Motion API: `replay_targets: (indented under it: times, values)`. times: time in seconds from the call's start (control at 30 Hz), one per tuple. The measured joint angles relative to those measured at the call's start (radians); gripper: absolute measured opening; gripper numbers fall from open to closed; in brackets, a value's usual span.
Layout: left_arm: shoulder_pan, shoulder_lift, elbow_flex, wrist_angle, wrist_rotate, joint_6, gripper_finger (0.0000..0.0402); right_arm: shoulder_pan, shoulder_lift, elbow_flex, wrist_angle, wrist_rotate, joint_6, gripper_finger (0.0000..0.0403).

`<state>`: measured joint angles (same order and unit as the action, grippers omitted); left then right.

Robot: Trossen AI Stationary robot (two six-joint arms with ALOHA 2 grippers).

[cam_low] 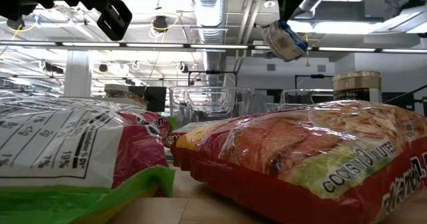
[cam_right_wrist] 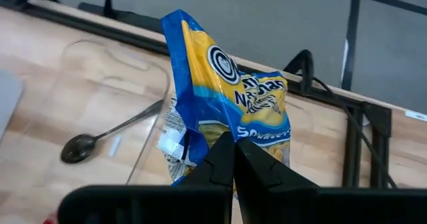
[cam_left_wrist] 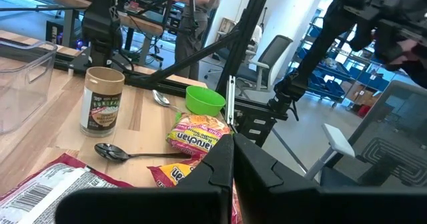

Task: Pick & Place Food Item
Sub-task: Put the blue noodle pack into the right transparent bin

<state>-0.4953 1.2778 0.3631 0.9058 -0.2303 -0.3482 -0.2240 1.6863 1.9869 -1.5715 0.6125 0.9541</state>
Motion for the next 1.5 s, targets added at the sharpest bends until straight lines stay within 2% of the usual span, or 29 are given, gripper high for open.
replay_targets:
  times: [0.2, 0.4, 0.83, 1.0, 1.27, 1.5]
  values:
    - [0.0, 0.0, 0.0, 0.0, 0.0, 0.0, 0.0, -0.078, 0.0, -0.05, 0.004, -0.022, -0.046, 0.0]
    - [0.0, 0.0, 0.0, 0.0, 0.0, 0.0, 0.0, -0.136, 0.001, -0.204, 0.027, -0.078, -0.05, 0.0]
    - [0.0, 0.0, 0.0, 0.0, 0.0, 0.0, 0.0, -0.239, 0.001, -0.557, 0.349, -0.22, -0.143, 0.0]
    - [0.002, 0.0, 0.0, 0.002, 0.0, 0.0, 0.0, -0.281, 0.0, -0.624, 0.398, -0.222, -0.145, 0.0]
    - [0.002, 0.0, 0.0, 0.003, 0.0, 0.0, 0.0, -0.297, 0.003, -0.684, 0.528, -0.281, -0.13, 0.0]
    - [0.002, 0.0, 0.0, 0.003, 0.0, 0.0, 0.0, -0.309, 0.003, -0.752, 0.549, -0.302, -0.095, 0.0]
